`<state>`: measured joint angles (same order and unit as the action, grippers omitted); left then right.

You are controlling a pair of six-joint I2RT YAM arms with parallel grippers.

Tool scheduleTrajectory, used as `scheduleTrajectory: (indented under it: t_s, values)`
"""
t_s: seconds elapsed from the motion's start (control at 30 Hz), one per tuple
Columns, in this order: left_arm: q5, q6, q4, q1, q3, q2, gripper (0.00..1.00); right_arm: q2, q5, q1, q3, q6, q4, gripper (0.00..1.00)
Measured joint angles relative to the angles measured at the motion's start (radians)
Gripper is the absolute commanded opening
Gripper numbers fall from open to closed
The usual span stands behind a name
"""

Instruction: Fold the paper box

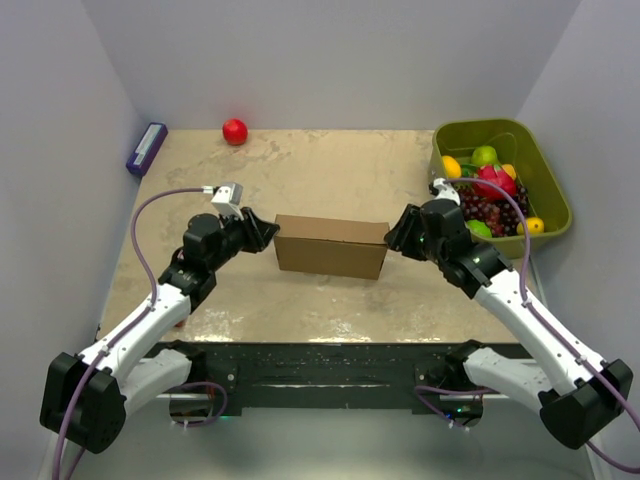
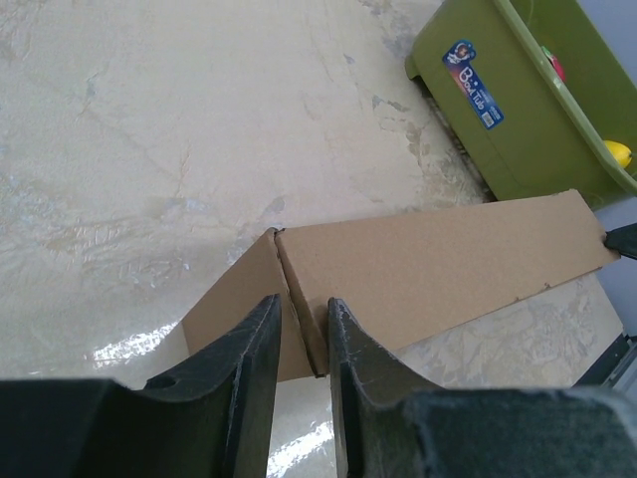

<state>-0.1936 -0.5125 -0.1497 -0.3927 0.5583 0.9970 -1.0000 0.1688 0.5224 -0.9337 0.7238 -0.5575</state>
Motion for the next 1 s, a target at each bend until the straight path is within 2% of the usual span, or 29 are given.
scheduleTrajectory:
  t_s: [0.33,0.4,0.67,1.0]
  values:
    - [-0.001,0.0,0.0,0.0,0.0,0.0,0.28,0.01,0.006,0.0,0.0,-0.01,-0.016,0.4]
    - [-0.001,0.0,0.0,0.0,0.0,0.0,0.28,0.006,0.011,0.0,-0.002,-0.014,-0.015,0.35]
    - [-0.002,0.0,-0.003,0.0,0.0,0.0,0.25,-0.008,0.011,0.001,-0.003,-0.031,-0.003,0.25]
    - [-0.002,0.0,-0.01,0.0,0.001,0.01,0.26,-0.074,0.014,0.0,-0.016,-0.056,0.008,0.26]
